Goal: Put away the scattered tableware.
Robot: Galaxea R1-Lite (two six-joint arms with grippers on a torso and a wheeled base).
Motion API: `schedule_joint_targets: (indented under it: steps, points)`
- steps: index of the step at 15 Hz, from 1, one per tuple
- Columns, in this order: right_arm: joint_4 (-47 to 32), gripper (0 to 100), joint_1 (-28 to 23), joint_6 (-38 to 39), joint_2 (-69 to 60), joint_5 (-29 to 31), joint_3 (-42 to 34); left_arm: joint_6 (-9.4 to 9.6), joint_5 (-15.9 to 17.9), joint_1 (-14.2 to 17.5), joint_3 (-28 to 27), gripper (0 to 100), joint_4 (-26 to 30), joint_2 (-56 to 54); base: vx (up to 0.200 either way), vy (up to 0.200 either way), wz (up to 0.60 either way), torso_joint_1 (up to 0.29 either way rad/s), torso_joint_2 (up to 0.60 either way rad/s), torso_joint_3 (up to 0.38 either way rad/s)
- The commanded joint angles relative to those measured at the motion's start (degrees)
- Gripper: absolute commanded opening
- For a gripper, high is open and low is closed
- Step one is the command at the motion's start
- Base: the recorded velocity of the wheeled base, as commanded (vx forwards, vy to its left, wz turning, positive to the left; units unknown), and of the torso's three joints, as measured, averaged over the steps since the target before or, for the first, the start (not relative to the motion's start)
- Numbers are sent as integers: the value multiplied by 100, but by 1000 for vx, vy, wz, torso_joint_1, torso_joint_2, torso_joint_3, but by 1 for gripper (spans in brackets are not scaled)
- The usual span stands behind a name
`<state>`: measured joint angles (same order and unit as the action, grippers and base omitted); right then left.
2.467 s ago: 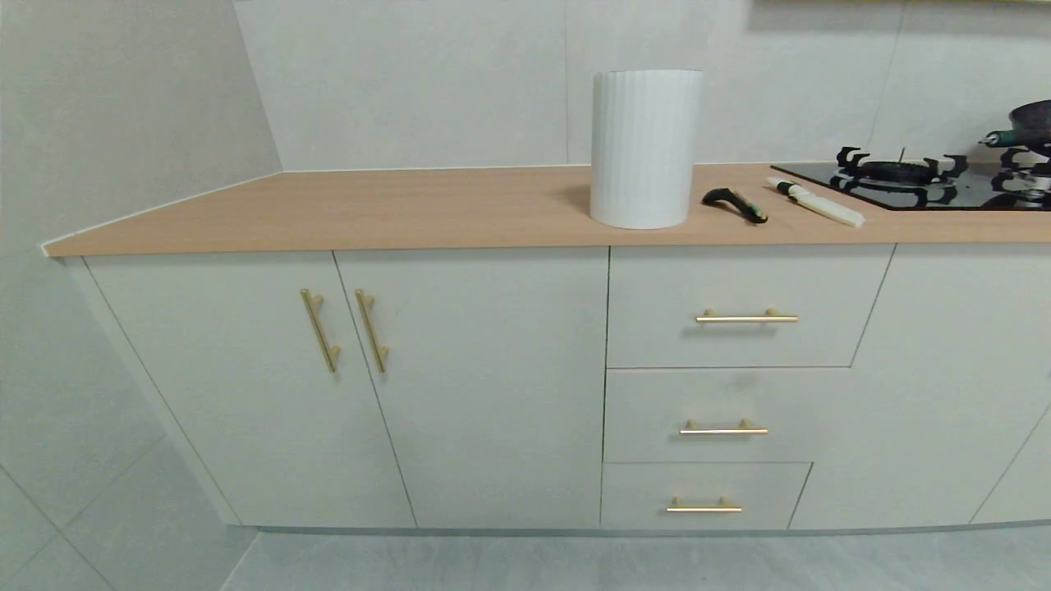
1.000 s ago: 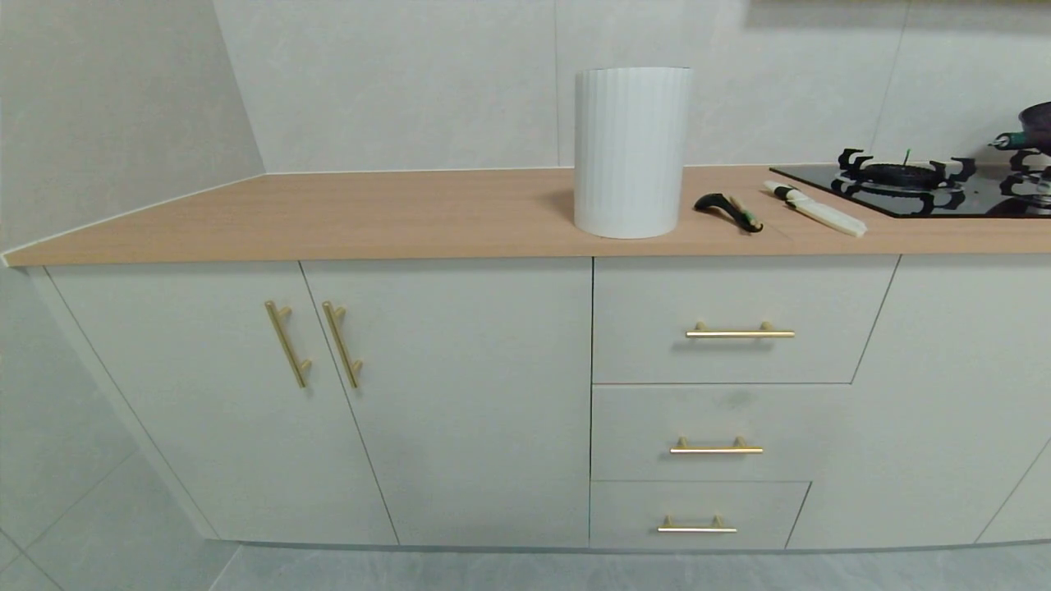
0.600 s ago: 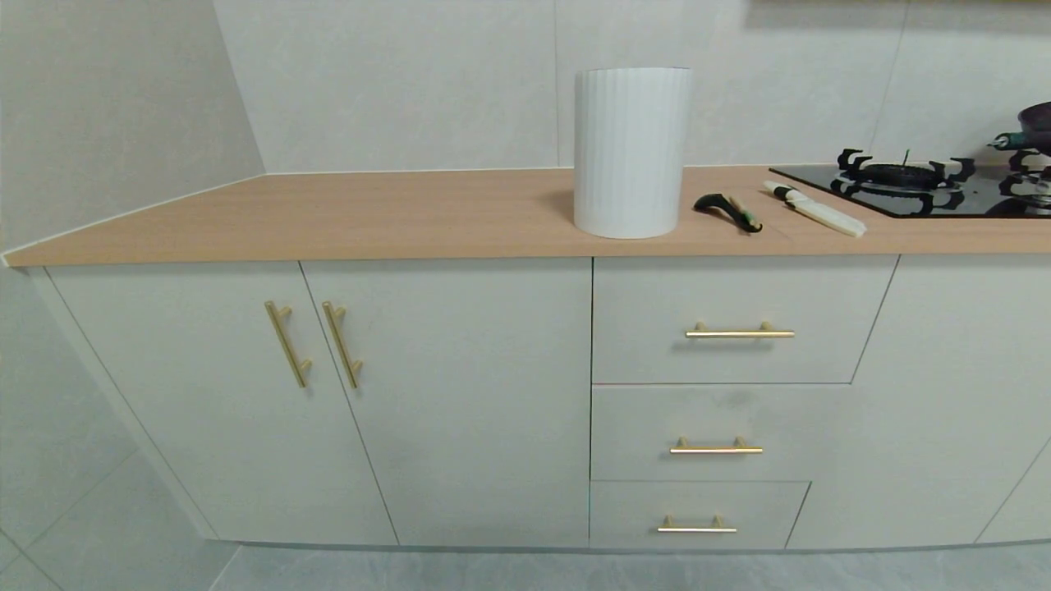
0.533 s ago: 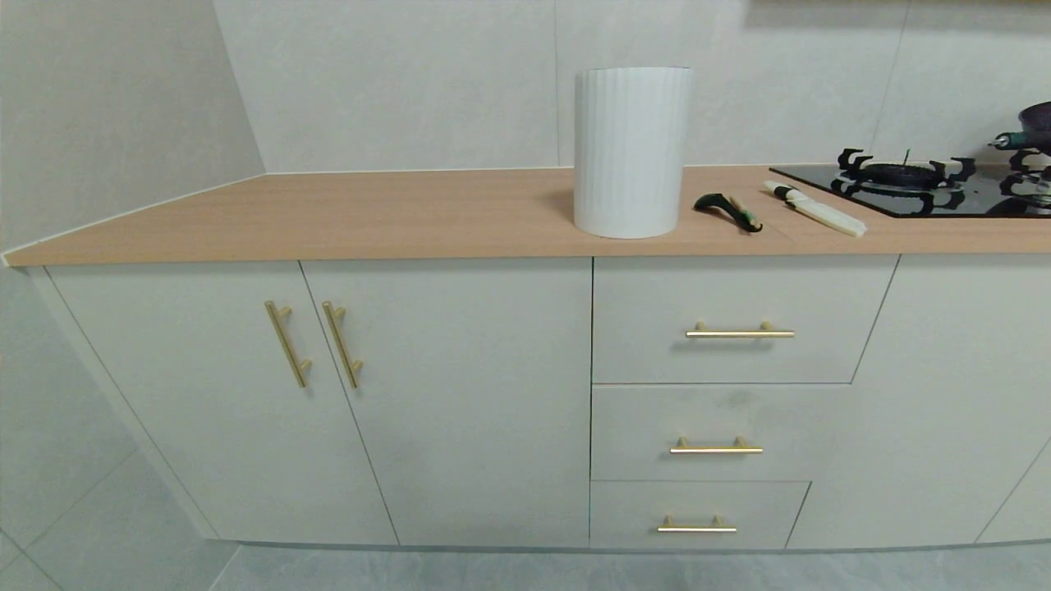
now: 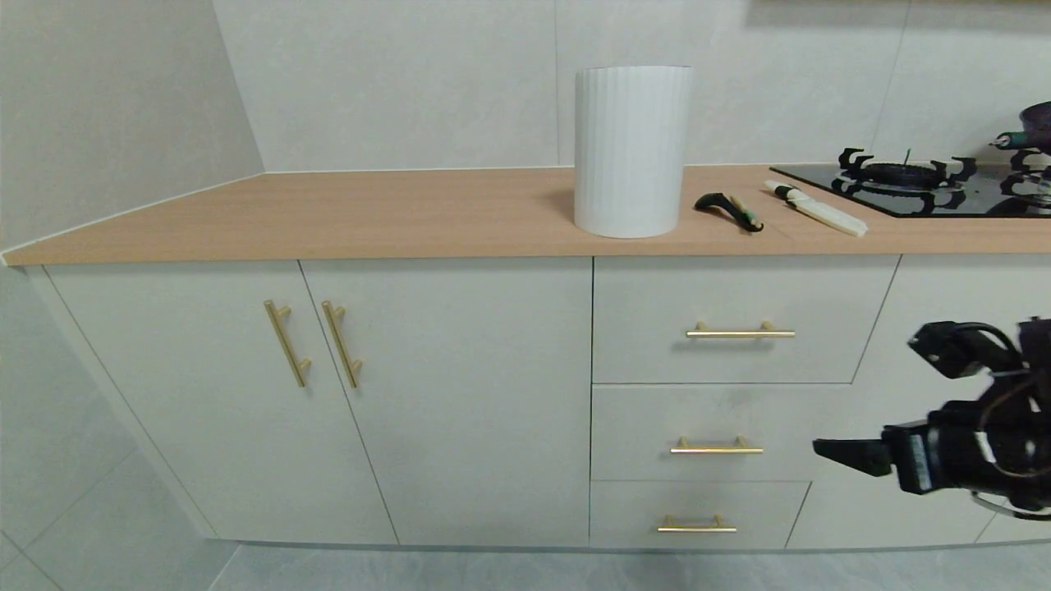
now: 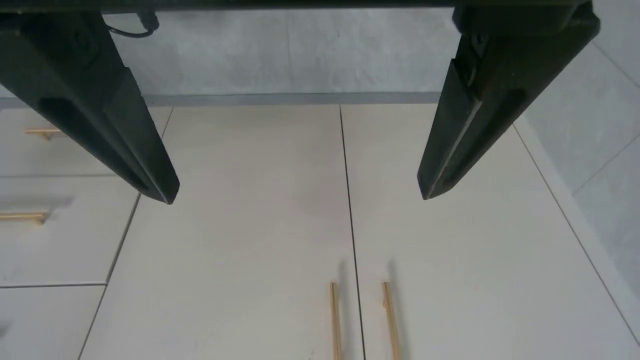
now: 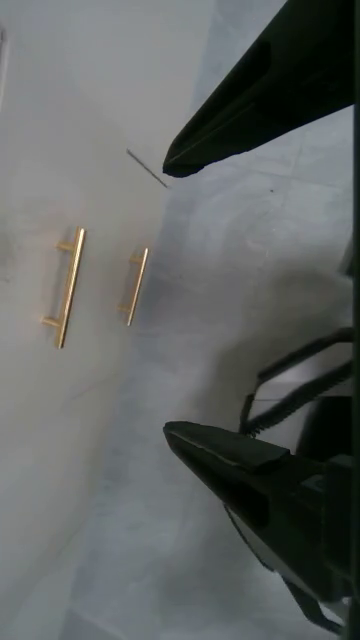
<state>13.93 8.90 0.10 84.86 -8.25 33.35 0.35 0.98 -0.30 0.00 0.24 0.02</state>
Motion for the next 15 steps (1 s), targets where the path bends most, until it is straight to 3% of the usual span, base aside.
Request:
schedule_joint_targets:
  steps: [1, 5, 9, 12, 15]
  points:
    - [1032, 100, 112, 17, 2263, 25, 391, 0, -1, 4, 0, 100, 2, -2, 0, 0, 0, 0, 0, 0]
    - [2149, 100, 182, 61, 3371, 474, 426, 0, -1, -5, 0, 100, 2, -2, 0, 0, 0, 0, 0, 0]
    - [3757, 100, 437, 500, 4197, 896, 409, 0, -1, 4, 0, 100, 2, -2, 0, 0, 0, 0, 0, 0]
    - [4381, 100, 534, 518, 4917, 1564, 690, 0, -1, -5, 0, 100, 2, -2, 0, 0, 0, 0, 0, 0]
    - [4478, 100, 534, 535, 5181, 1669, 910, 0, -1, -5, 0, 100, 2, -2, 0, 0, 0, 0, 0, 0]
